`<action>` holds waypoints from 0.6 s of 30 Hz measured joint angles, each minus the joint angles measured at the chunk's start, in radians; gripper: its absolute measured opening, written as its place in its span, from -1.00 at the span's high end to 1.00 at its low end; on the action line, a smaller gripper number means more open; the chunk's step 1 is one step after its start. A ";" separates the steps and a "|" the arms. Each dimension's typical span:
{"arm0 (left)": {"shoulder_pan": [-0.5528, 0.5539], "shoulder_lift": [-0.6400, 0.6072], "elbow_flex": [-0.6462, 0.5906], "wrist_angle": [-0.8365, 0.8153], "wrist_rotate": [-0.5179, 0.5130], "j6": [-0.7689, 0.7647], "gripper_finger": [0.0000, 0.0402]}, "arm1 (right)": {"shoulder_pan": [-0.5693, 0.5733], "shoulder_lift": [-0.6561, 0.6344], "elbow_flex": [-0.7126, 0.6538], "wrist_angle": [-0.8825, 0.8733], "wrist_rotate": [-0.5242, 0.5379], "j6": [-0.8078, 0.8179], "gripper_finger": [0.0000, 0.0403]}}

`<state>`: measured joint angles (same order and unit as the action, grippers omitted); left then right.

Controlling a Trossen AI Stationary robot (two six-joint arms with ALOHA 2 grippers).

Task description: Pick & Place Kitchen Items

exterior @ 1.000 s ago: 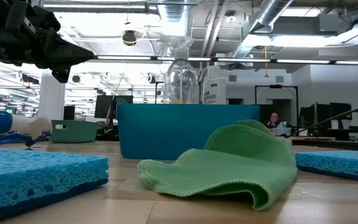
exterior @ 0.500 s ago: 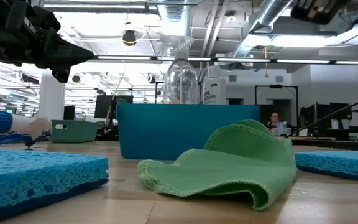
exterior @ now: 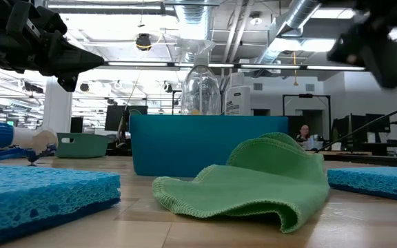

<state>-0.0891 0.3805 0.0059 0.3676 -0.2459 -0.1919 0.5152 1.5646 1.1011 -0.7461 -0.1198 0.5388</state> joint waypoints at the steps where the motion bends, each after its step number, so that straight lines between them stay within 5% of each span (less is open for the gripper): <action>1: 0.000 0.000 0.000 0.000 0.000 0.000 1.00 | 0.000 -0.002 -0.024 0.017 0.007 0.000 -0.20; 11: 0.000 0.000 0.000 0.000 0.000 0.000 1.00 | -0.037 -0.034 -0.193 0.145 0.013 0.056 -0.08; 18: 0.000 0.000 0.000 0.007 0.000 0.000 1.00 | -0.053 -0.034 -0.237 0.161 0.013 0.339 -0.07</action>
<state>-0.0891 0.3805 0.0062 0.3742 -0.2459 -0.1921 0.4622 1.5311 0.8644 -0.5854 -0.1064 0.8775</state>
